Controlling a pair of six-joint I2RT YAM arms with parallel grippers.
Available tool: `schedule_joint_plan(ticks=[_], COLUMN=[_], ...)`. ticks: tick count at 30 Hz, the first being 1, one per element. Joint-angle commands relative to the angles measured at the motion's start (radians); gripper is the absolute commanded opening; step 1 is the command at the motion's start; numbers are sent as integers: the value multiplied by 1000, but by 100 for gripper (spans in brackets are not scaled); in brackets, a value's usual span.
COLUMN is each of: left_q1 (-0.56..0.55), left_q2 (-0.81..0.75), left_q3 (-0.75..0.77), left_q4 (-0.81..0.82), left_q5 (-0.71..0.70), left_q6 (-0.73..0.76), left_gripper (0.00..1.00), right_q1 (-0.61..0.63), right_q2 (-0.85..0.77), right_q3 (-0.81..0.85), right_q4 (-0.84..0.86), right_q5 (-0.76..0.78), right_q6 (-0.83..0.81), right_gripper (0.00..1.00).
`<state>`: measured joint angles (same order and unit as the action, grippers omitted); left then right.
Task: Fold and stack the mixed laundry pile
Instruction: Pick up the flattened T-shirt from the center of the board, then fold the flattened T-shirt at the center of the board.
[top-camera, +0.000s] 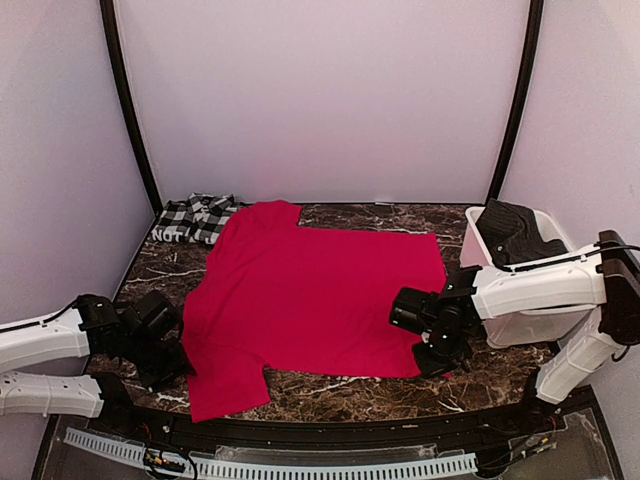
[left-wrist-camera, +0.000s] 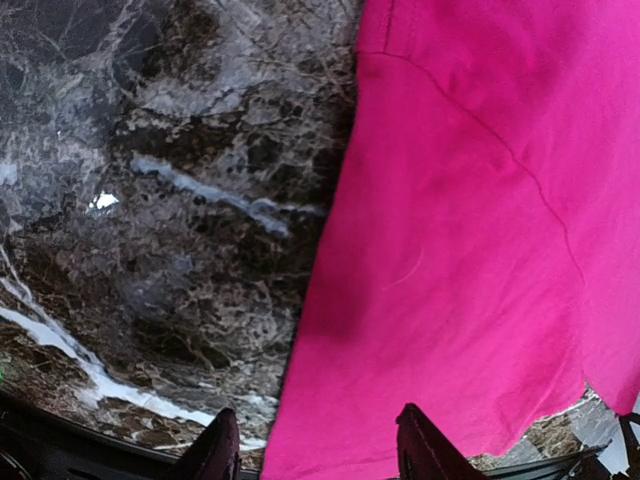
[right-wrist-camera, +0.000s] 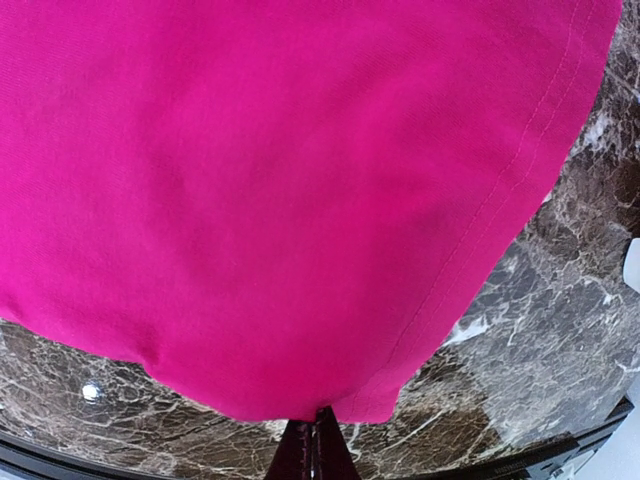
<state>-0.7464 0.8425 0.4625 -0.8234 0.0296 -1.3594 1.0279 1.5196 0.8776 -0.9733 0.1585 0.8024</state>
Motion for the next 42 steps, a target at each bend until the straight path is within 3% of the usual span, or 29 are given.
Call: schedule_joint_plan(ticks=[1,11,16,19,21,31,36,42], left_q1=[-23,-45,-45,-45,-45,-45,-44,-30], left_q2=[104,245,261,248,219,-50,-46,71], left_q3=[-11,-23,-17,-15,-9,21,99,232], left_q4=[25,125,147,154,141,-17,-5,24], left_q5=[-12,-9,-18,-47,-59,-39,-79,-110], left_q6=[-13,-6,12,26,28,-7,52,115], left_gripper=[51,36,20,4,0,0,0,0], right_q1=[6,6,7,7,6,10,9,-37], right_q2=[-30,-55,-63,-71,-78,-141,-167,-170], right_q3=[33,42,41,42,42,15,43,70], right_q4=[-31,-66,-61,-59,-59,-60,-70,-98], right_q5=[35,59,58,59,60,21,45,92], right_q6=[17,10,5,4,2,18,16,-4], right_gripper=[0,0,0,0,0,0,0,0])
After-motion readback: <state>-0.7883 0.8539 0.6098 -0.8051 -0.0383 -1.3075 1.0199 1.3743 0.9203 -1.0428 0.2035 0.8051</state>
